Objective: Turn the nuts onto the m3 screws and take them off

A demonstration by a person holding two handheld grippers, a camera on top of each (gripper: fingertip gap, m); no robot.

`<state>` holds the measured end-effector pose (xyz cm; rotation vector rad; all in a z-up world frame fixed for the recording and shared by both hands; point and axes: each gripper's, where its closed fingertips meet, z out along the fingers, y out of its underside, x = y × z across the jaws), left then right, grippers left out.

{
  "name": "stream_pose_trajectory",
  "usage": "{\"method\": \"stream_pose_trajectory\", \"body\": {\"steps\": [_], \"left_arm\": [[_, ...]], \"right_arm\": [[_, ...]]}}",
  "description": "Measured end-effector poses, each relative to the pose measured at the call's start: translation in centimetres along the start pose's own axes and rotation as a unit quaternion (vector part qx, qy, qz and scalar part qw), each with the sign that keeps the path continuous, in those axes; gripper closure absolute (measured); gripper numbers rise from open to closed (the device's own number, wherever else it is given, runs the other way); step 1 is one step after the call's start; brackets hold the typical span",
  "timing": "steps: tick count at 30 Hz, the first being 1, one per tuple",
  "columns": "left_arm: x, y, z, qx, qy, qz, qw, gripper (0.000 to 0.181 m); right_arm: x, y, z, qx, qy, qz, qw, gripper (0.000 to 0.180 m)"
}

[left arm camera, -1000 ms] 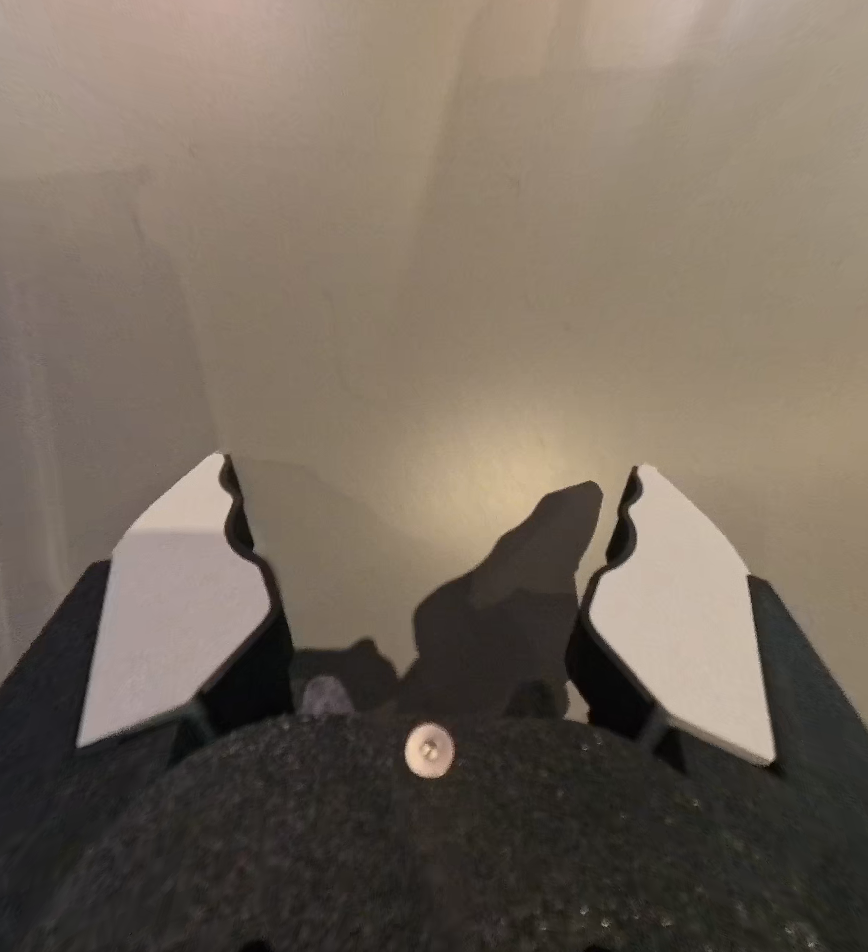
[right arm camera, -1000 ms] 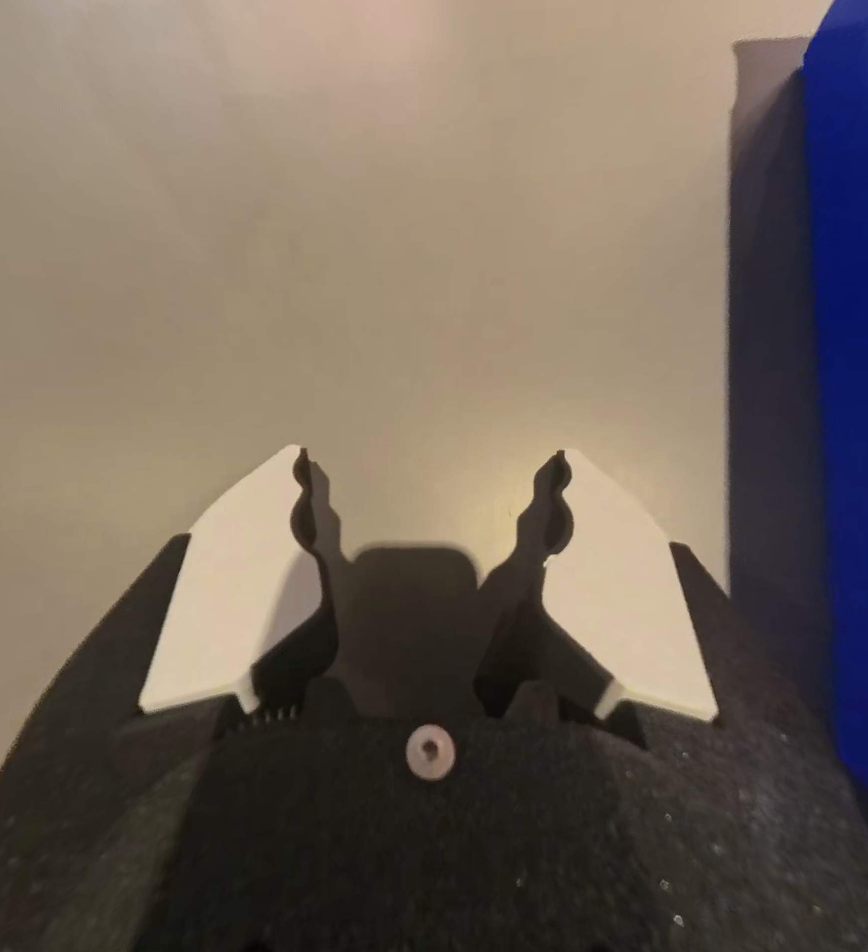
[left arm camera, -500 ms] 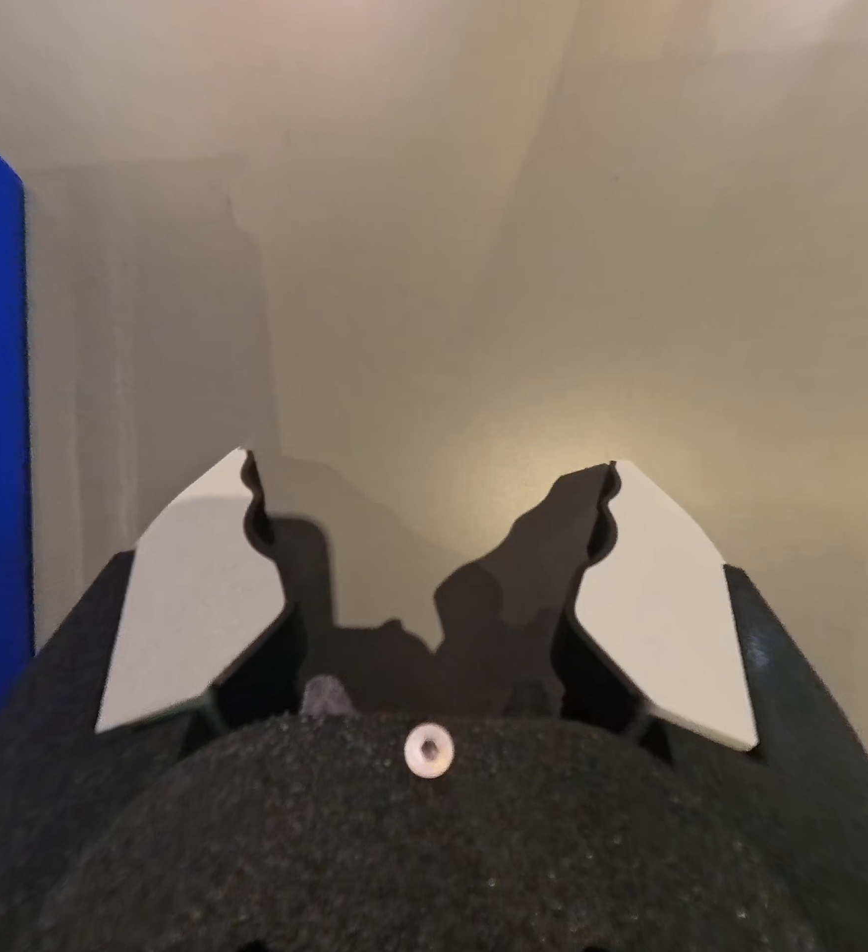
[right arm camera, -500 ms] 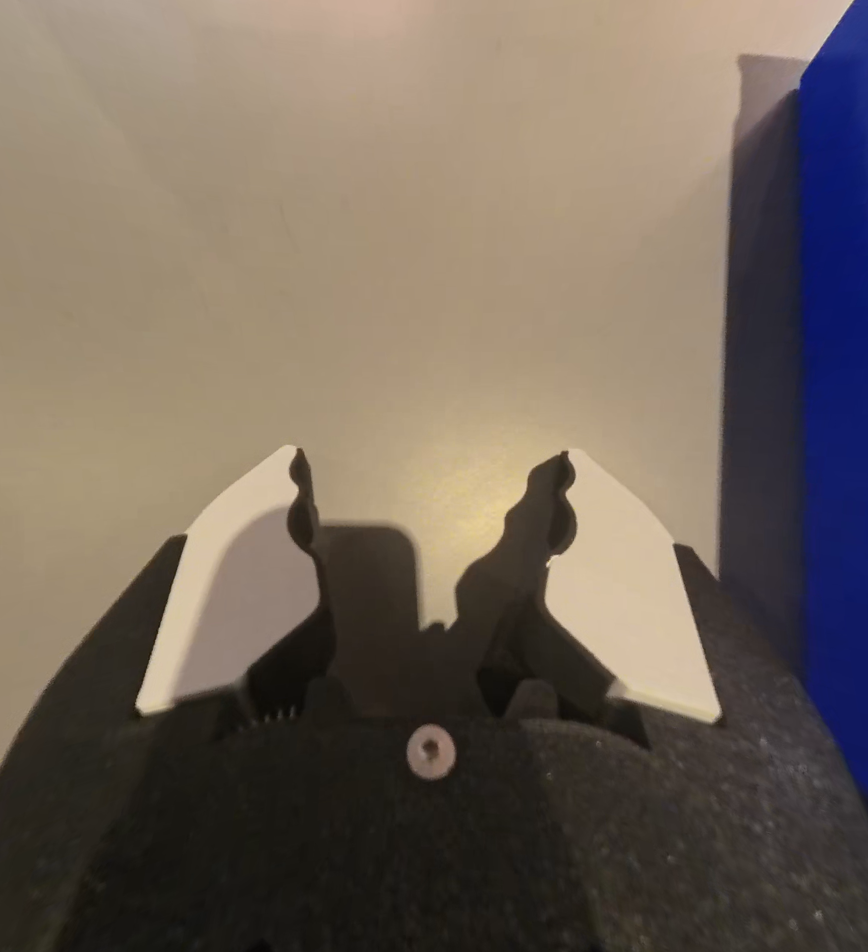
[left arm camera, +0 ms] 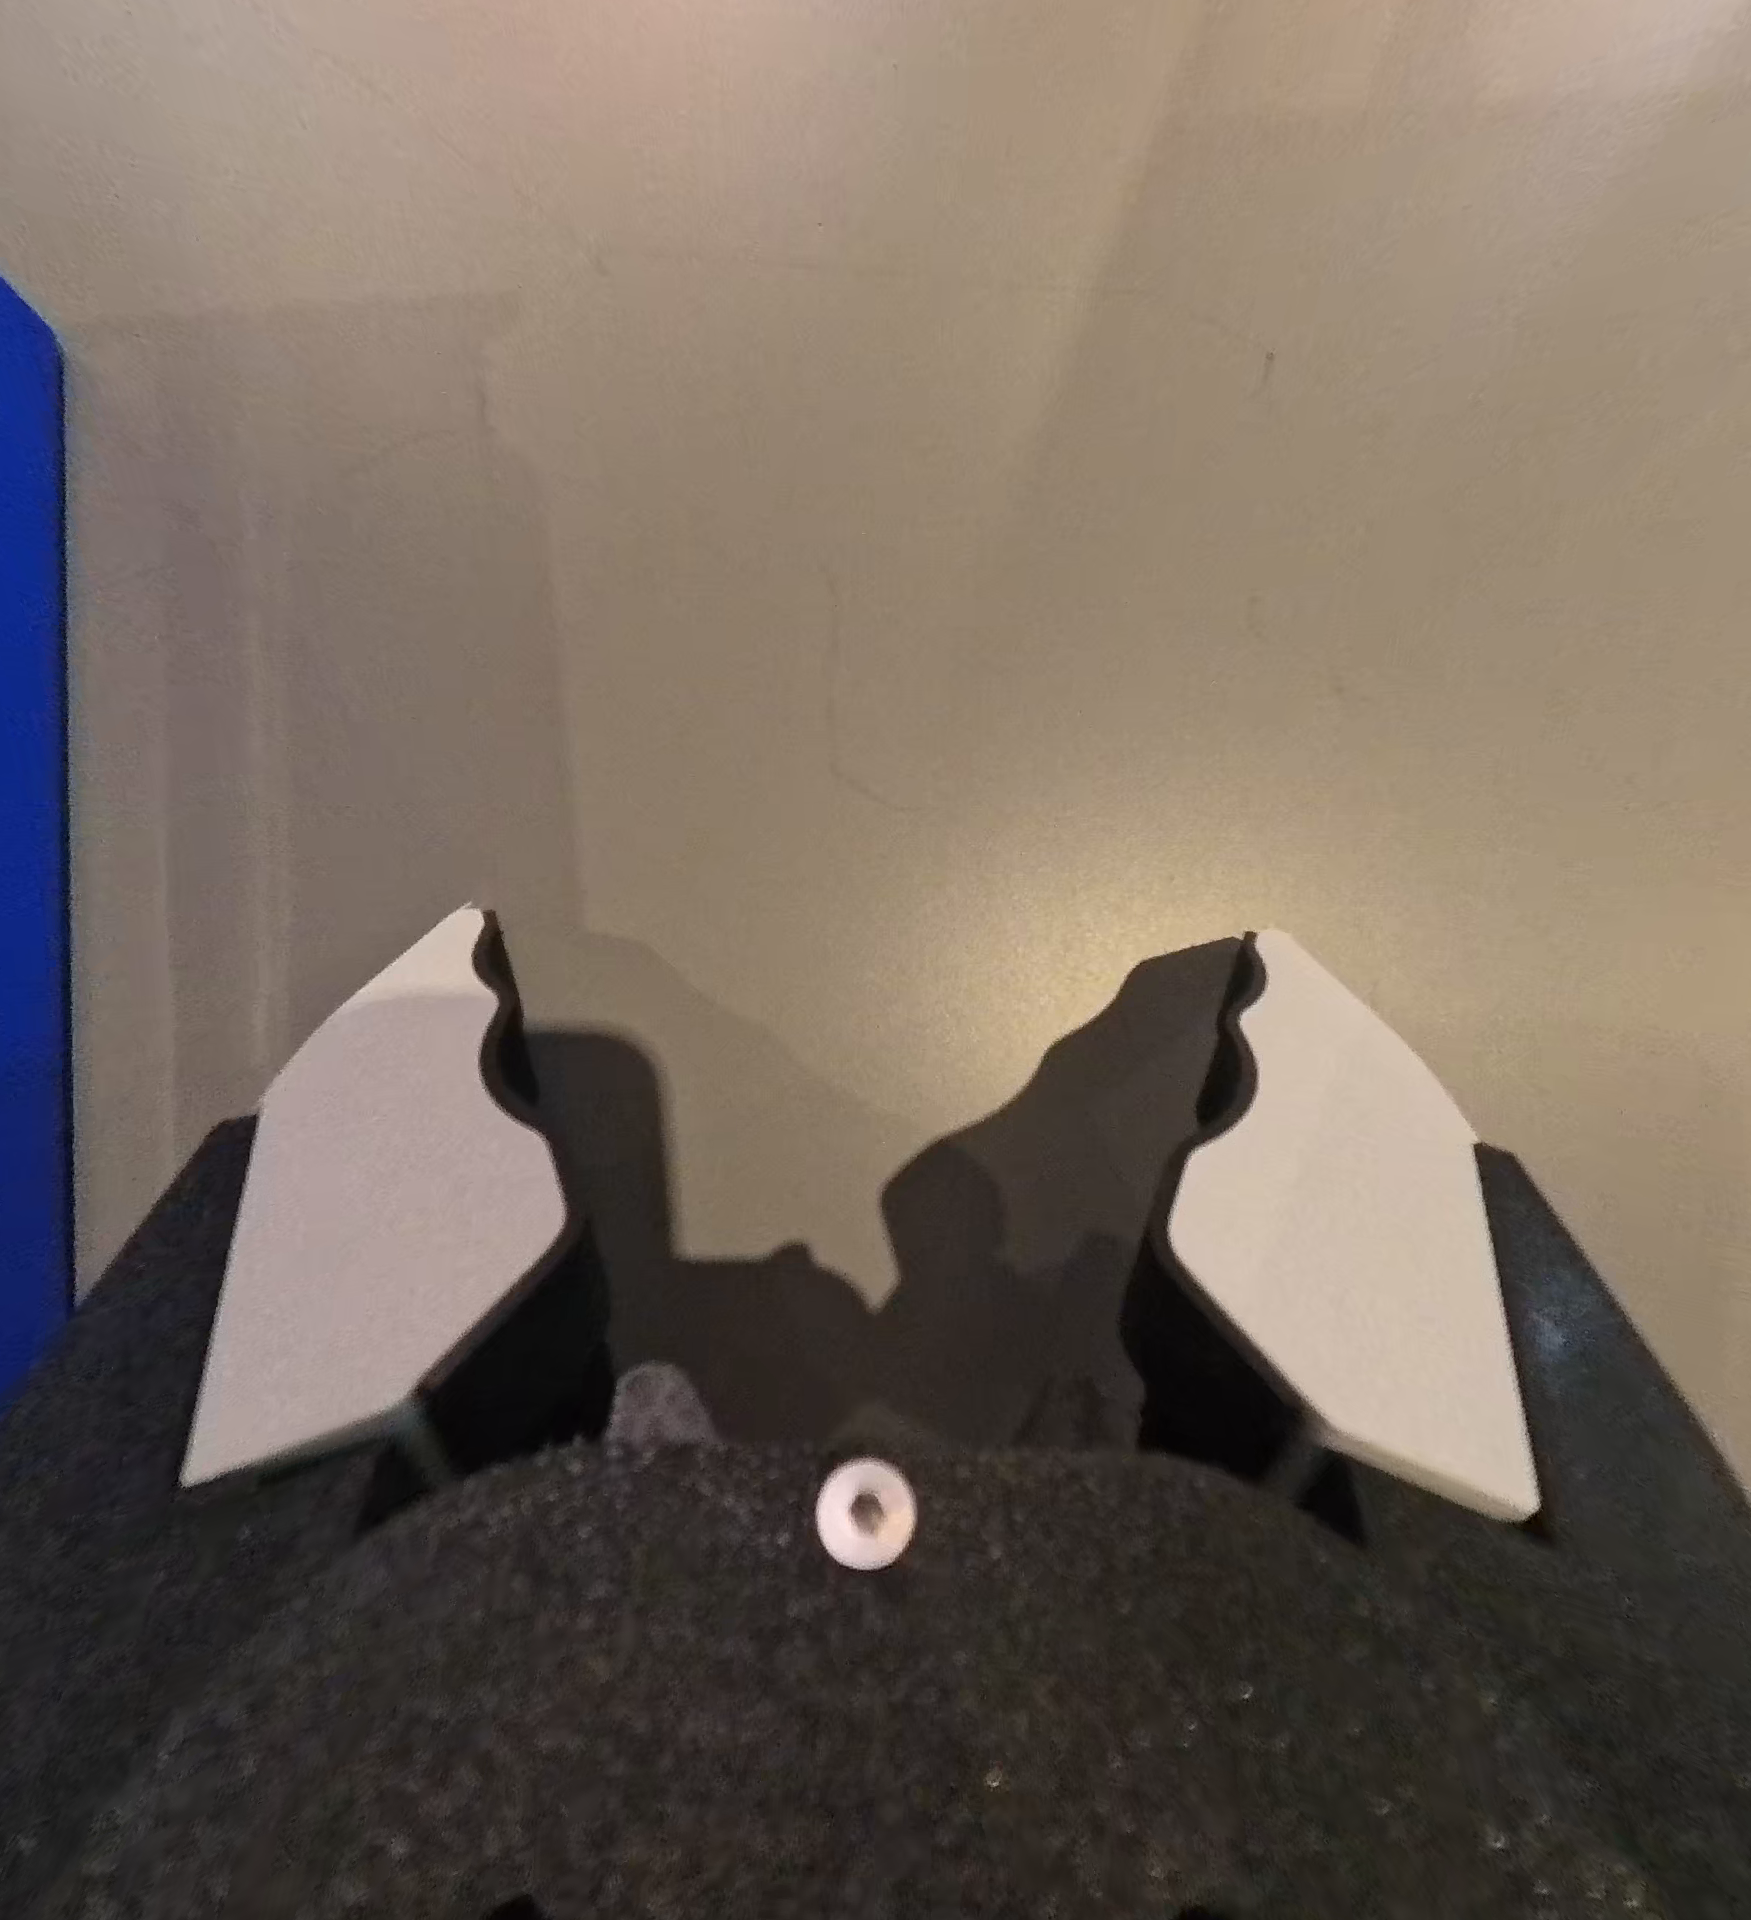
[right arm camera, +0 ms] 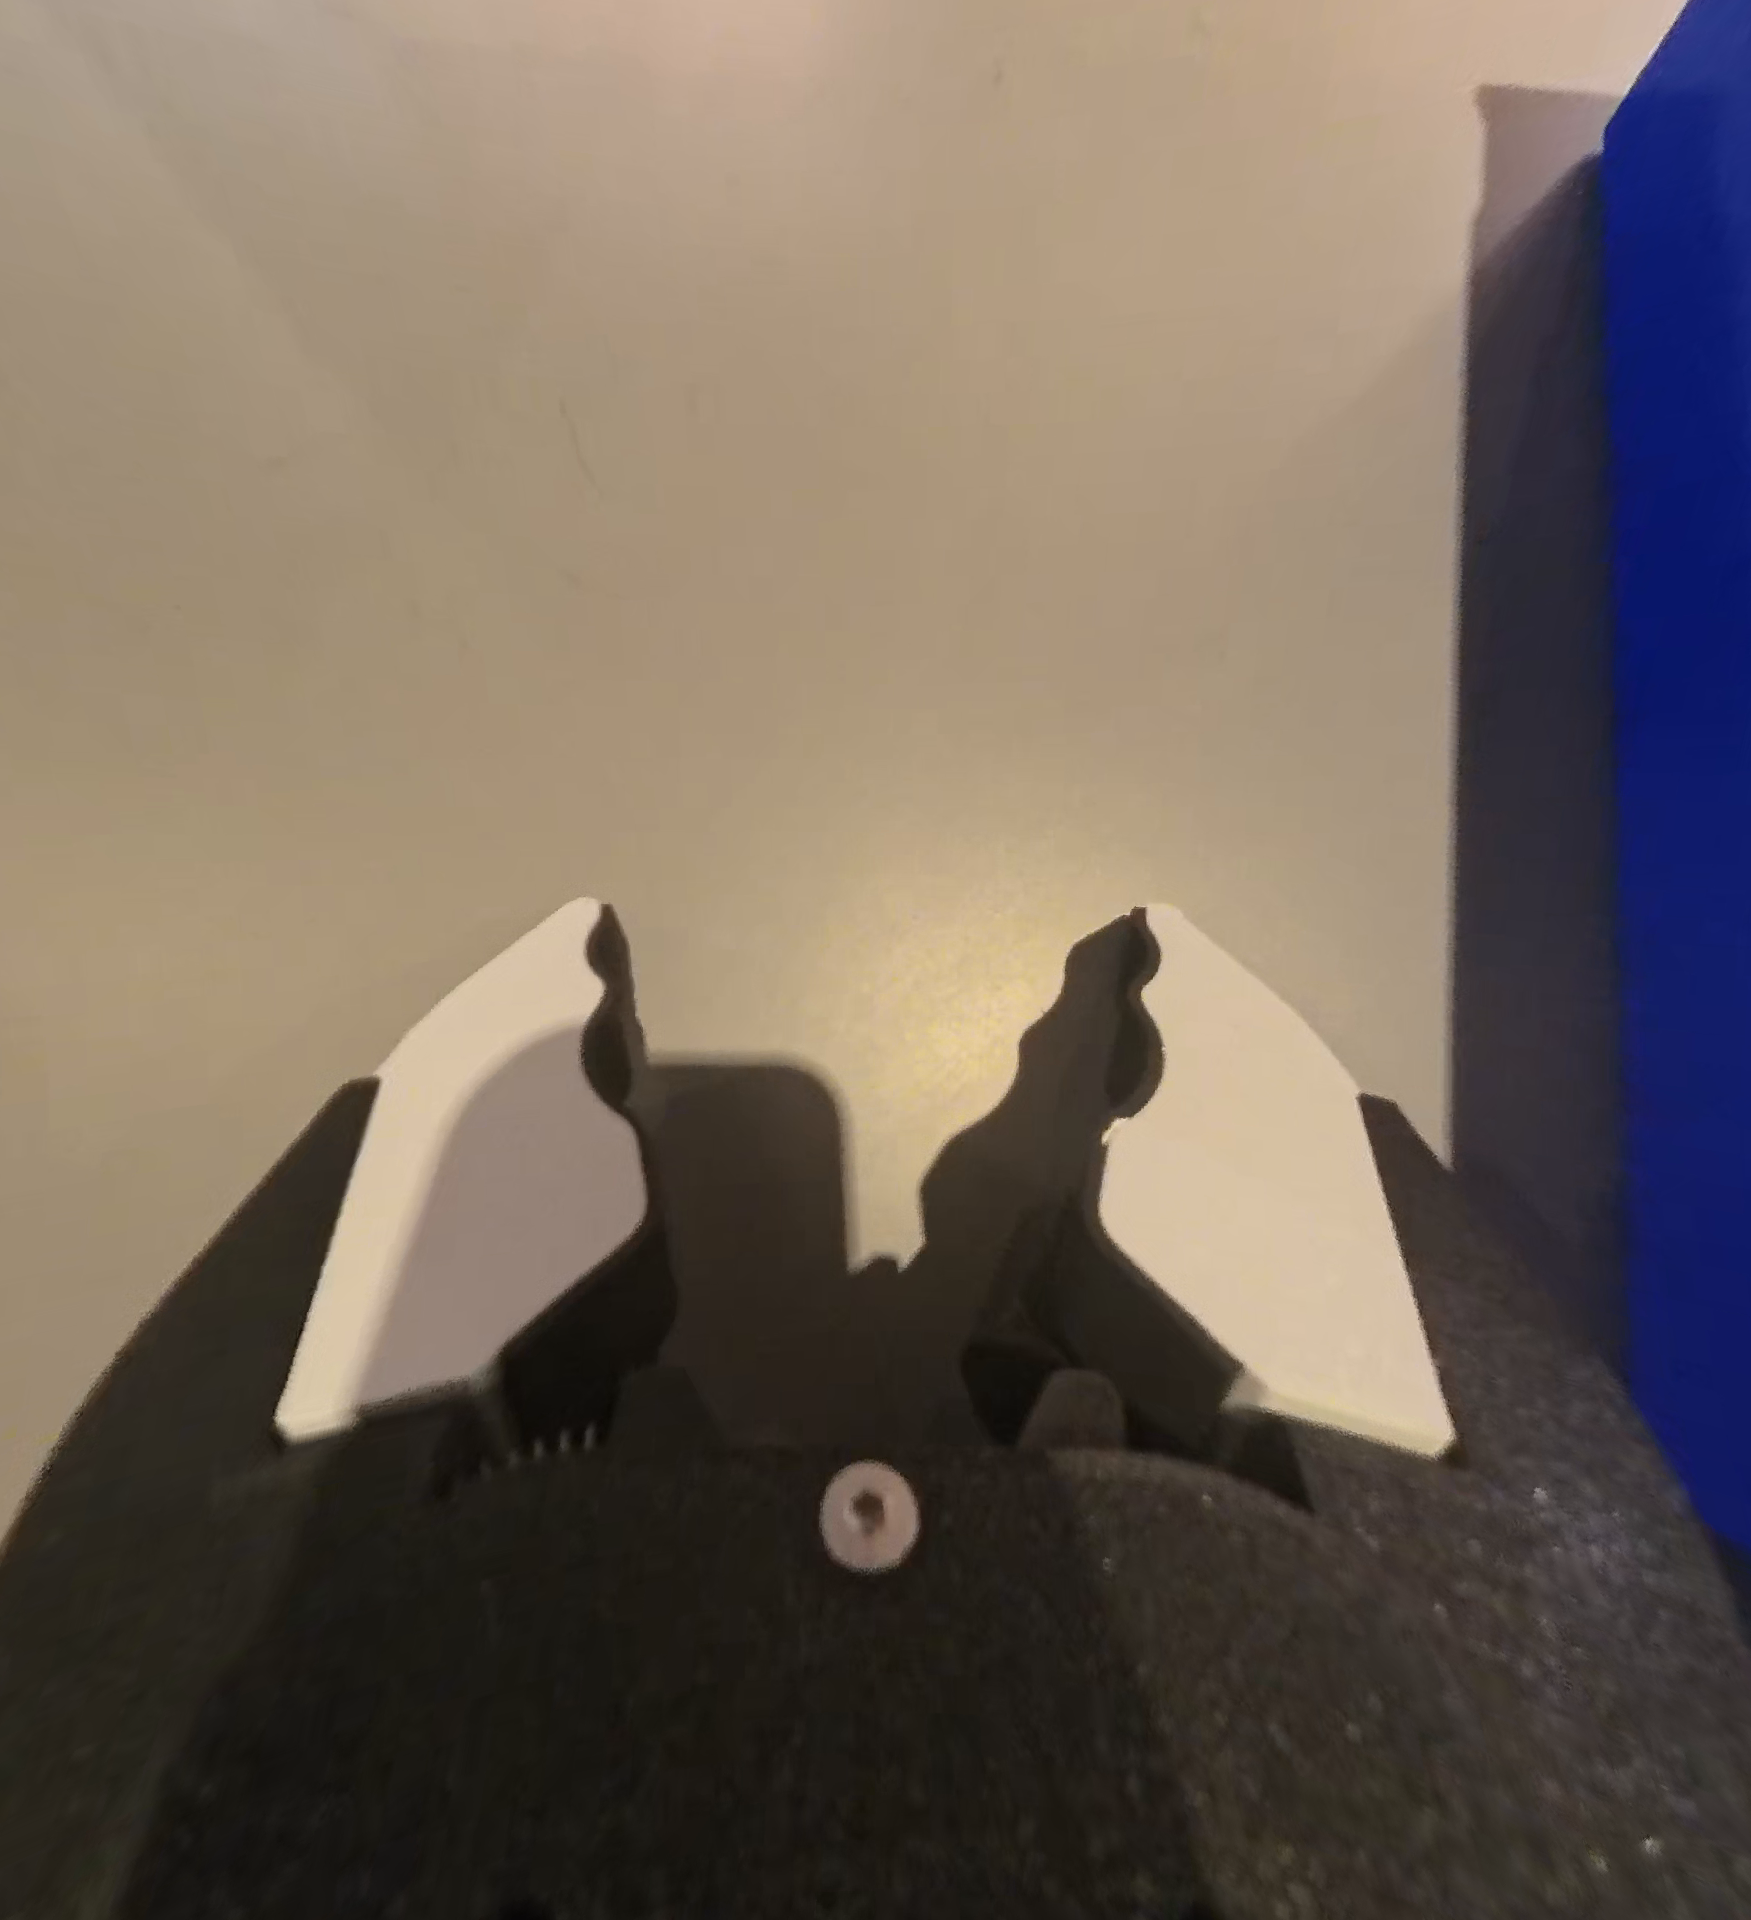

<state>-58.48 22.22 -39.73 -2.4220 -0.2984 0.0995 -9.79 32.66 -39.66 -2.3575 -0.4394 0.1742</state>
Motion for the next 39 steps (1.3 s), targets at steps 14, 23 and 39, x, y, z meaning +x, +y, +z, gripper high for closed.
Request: {"method": "stream_pose_trajectory", "body": {"steps": [14, 23, 39], "left_arm": [[0.0, 0.0, 0.0, 0.0, 0.0, 0.0, 1.0, 0.055], [0.0, 0.0, 0.0, 0.0, 0.0, 0.0, 1.0, 0.055], [0.0, 0.0, 0.0, 0.0, 0.0, 0.0, 1.0, 0.055]], "right_arm": [[-0.1, -0.2, 0.2, -0.002, -0.002, -0.002, 1.0, 0.087], [-0.1, -0.2, 0.3, -0.001, -0.005, -0.006, 1.0, 0.087], [2.0, 0.6, 0.6, -0.021, 0.054, 0.06, 0.997, 0.042]]}}
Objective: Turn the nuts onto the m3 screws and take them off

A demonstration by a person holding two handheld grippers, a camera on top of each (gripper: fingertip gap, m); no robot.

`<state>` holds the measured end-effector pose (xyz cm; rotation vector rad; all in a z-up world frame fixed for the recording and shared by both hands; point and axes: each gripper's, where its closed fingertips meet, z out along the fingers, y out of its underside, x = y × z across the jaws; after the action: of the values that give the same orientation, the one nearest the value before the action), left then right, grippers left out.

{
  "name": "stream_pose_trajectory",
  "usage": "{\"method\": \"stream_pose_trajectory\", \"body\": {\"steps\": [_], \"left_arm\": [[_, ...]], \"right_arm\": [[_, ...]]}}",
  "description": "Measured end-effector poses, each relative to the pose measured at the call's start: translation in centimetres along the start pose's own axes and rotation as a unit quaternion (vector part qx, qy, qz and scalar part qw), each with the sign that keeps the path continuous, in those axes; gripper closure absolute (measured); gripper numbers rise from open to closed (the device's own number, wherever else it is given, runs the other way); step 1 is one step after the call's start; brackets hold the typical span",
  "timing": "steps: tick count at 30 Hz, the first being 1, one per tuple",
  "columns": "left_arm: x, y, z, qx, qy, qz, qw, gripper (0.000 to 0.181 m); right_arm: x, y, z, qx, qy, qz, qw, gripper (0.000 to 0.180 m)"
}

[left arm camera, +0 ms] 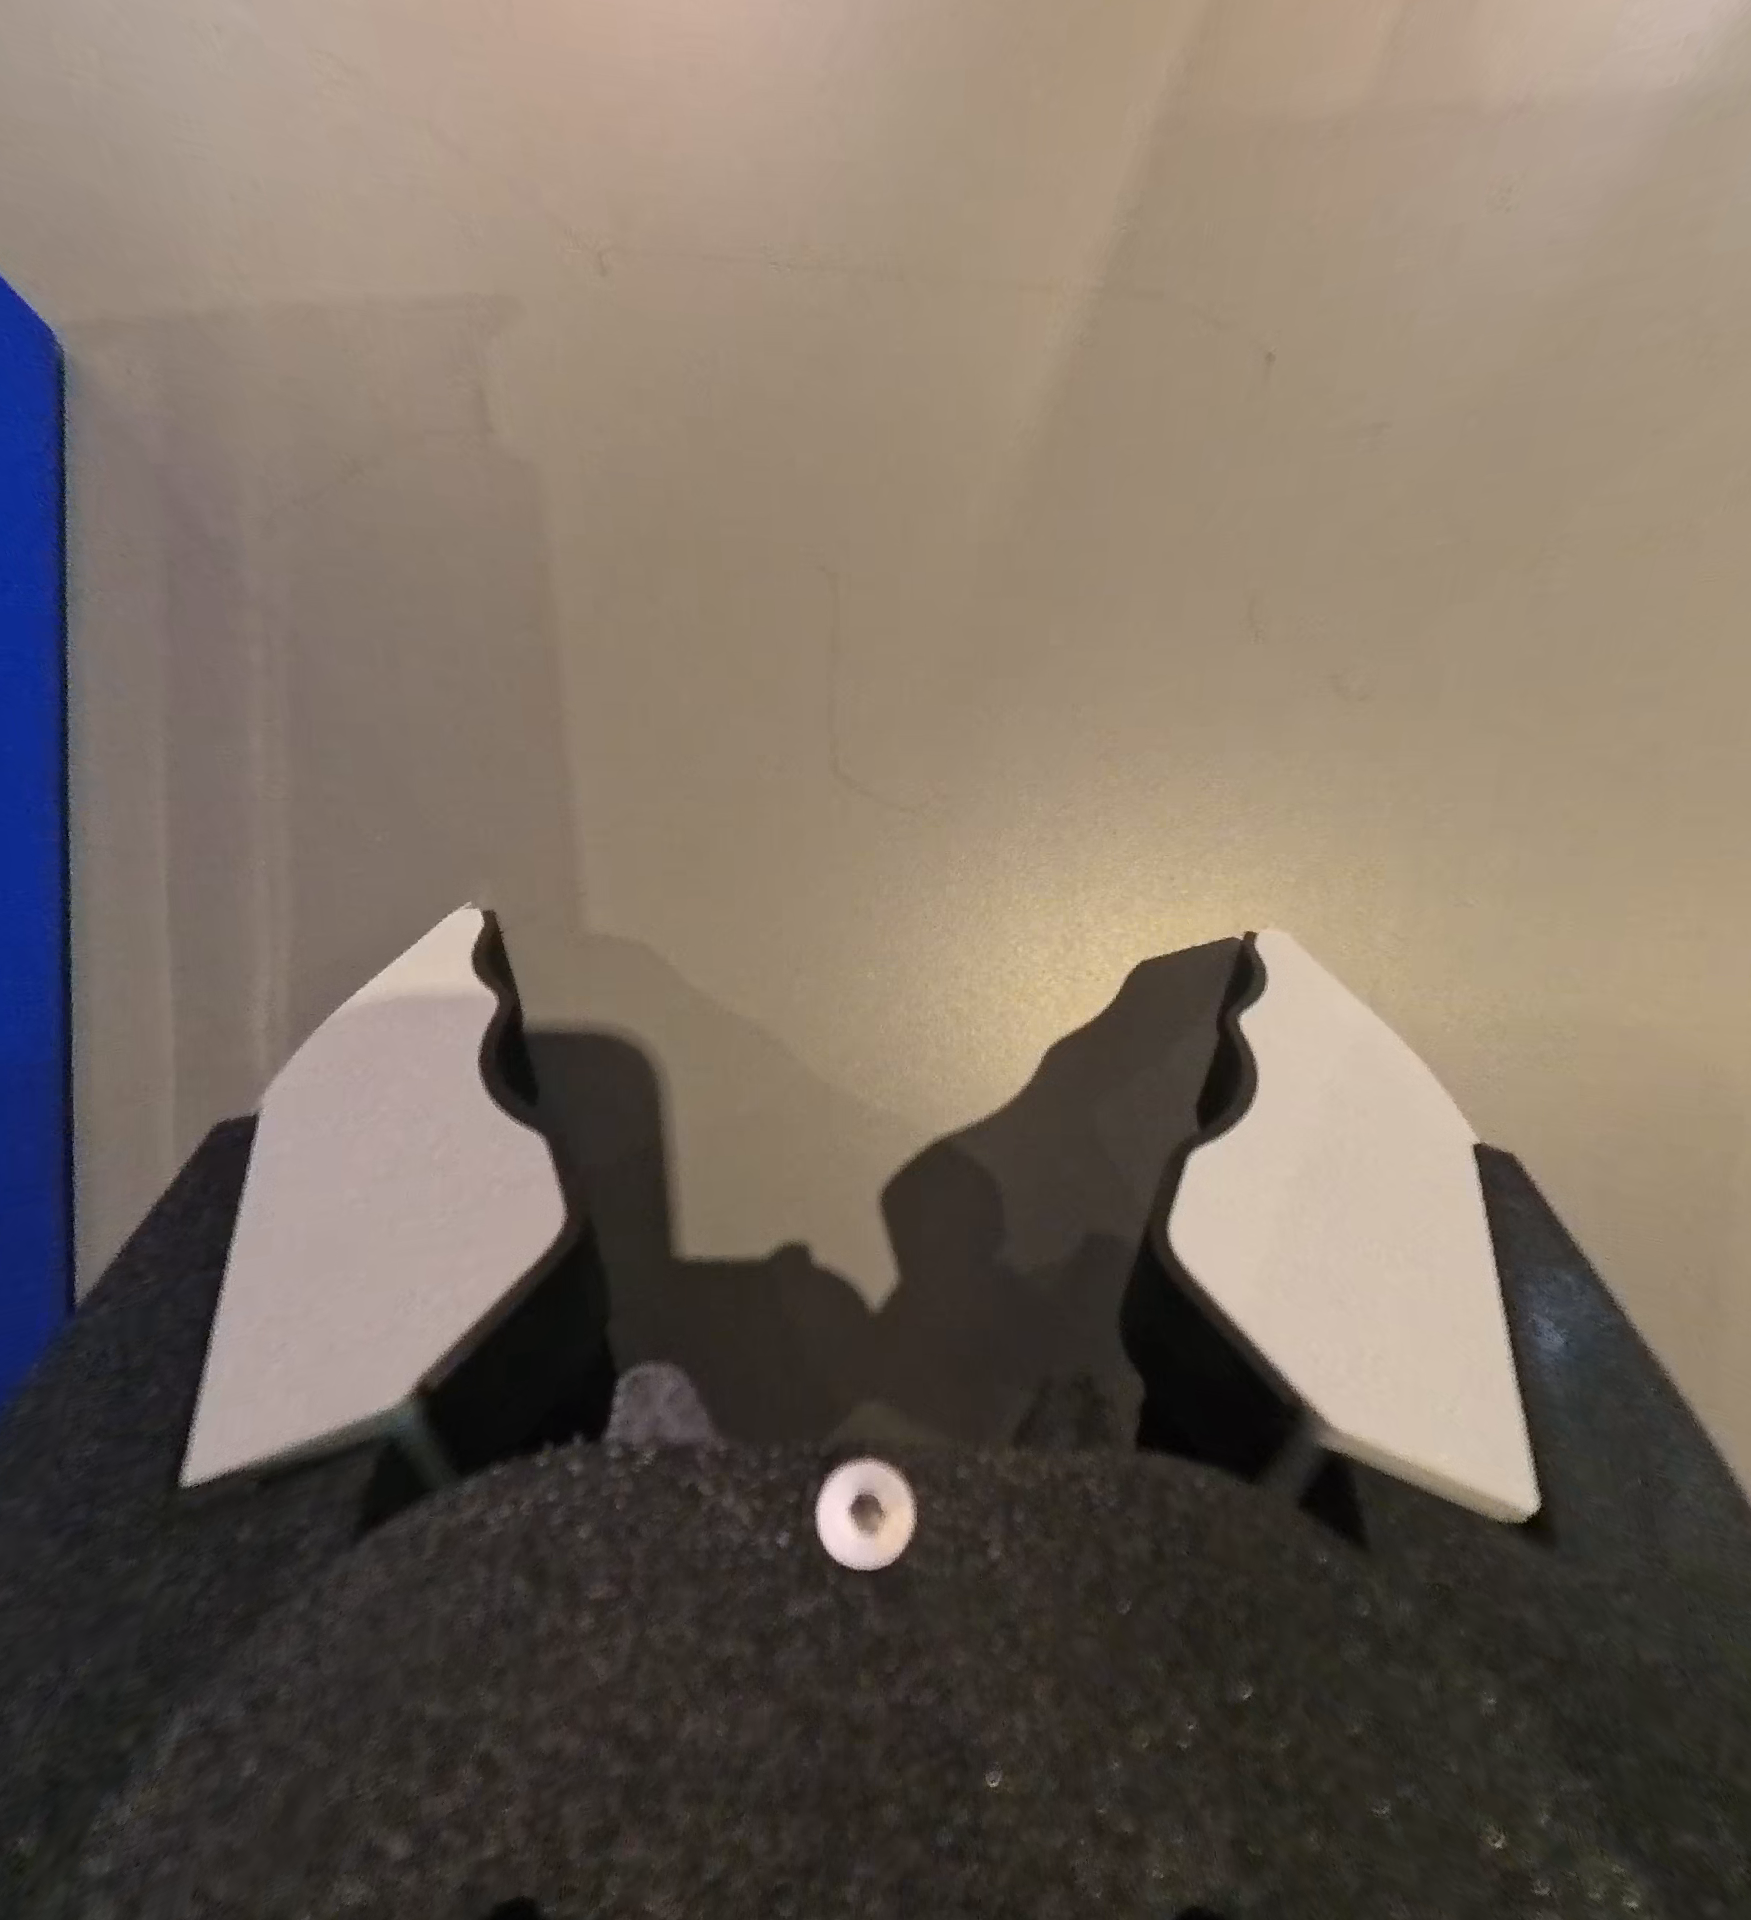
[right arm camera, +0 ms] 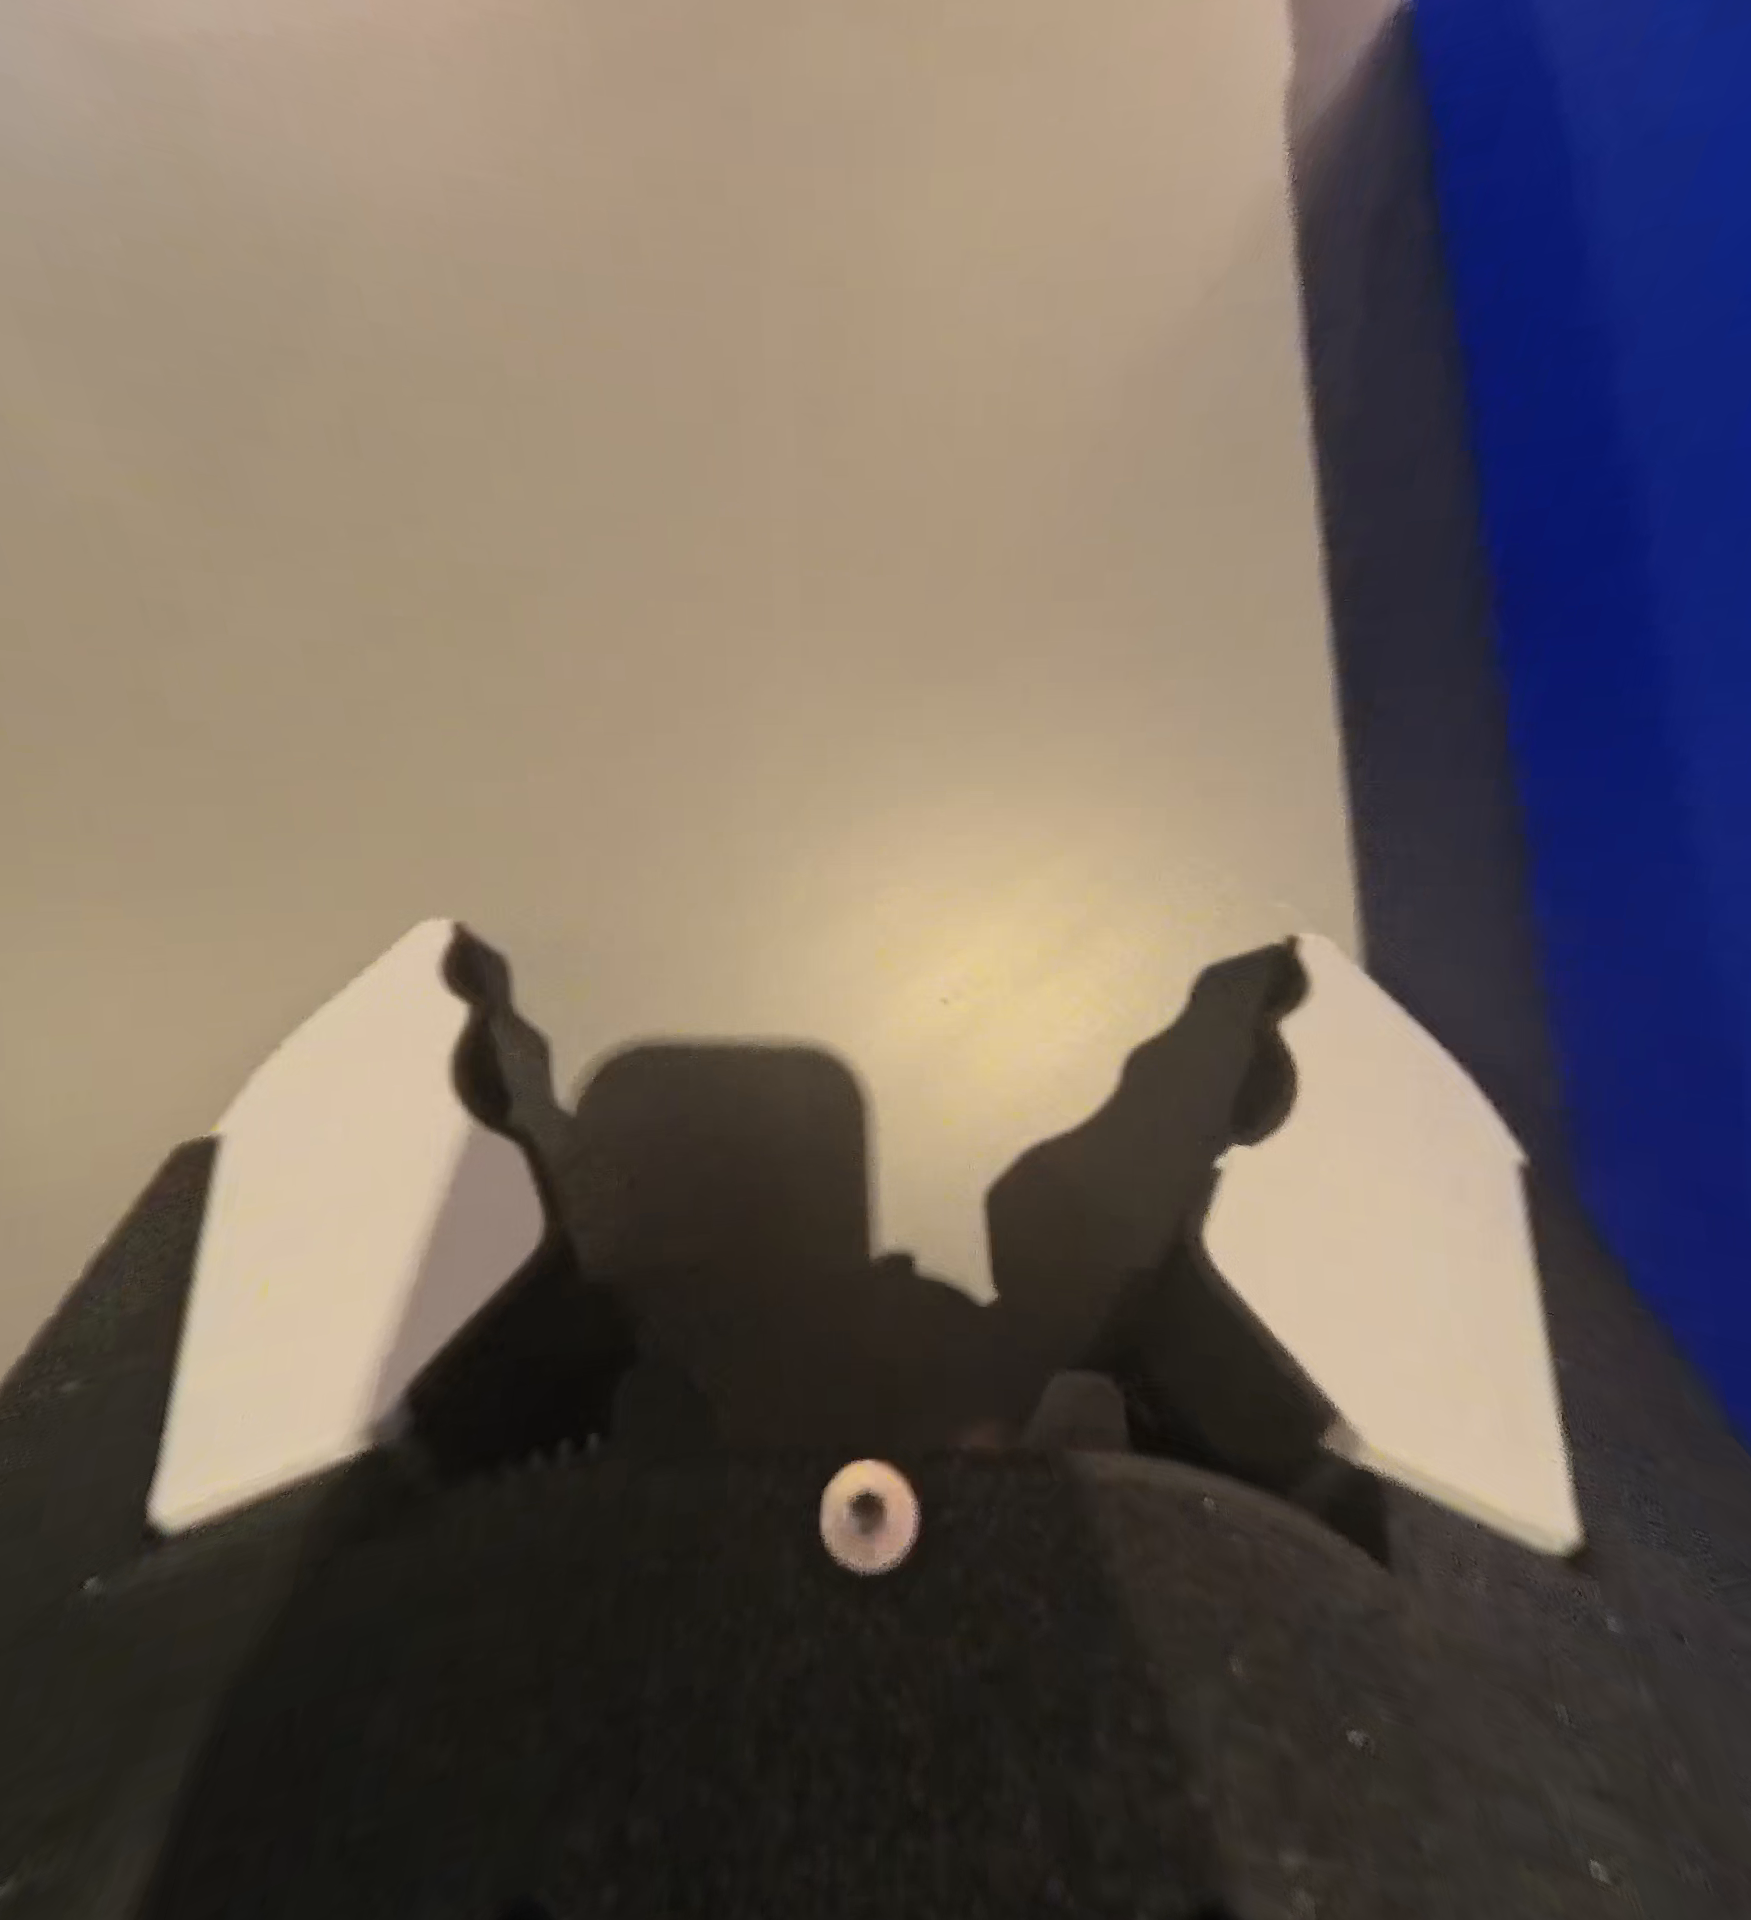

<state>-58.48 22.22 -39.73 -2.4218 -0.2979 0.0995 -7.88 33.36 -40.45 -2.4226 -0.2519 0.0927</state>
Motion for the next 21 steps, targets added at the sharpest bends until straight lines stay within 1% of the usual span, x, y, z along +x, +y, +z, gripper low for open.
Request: {"method": "stream_pose_trajectory", "body": {"steps": [1, 2, 21], "left_arm": [[0.0, 0.0, 0.0, 0.0, 0.0, 0.0, 1.0, 0.055], [0.0, -0.01, 0.01, 0.0, 0.0, 0.0, 1.0, 0.055], [0.03, 0.0, 0.0, 0.0, 0.0, 0.0, 1.0, 0.055]], "right_arm": [[0.29, 0.15, 0.09, -0.007, 0.008, 0.009, 1.0, 0.033], [0.3, 0.16, 0.12, -0.008, 0.009, 0.011, 1.0, 0.033], [0.58, -0.52, 0.48, -0.01, 0.008, 0.006, 1.0, 0.033]]}}
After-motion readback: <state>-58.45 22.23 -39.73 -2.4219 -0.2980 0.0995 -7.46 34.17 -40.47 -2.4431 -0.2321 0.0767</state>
